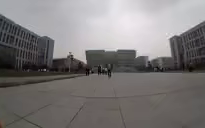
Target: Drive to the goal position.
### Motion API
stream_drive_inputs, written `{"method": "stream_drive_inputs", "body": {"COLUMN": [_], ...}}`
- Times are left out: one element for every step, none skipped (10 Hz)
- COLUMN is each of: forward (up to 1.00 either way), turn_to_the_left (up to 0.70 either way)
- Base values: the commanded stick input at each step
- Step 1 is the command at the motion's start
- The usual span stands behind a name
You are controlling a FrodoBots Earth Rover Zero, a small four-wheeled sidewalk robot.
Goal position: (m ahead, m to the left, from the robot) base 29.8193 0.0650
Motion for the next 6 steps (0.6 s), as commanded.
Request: {"method": "stream_drive_inputs", "body": {"forward": [0.7, 0.7, 0.7, 0.7, 0.7, 0.7], "turn_to_the_left": [-0.01, -0.01, -0.01, -0.01, -0.01, -0.01]}}
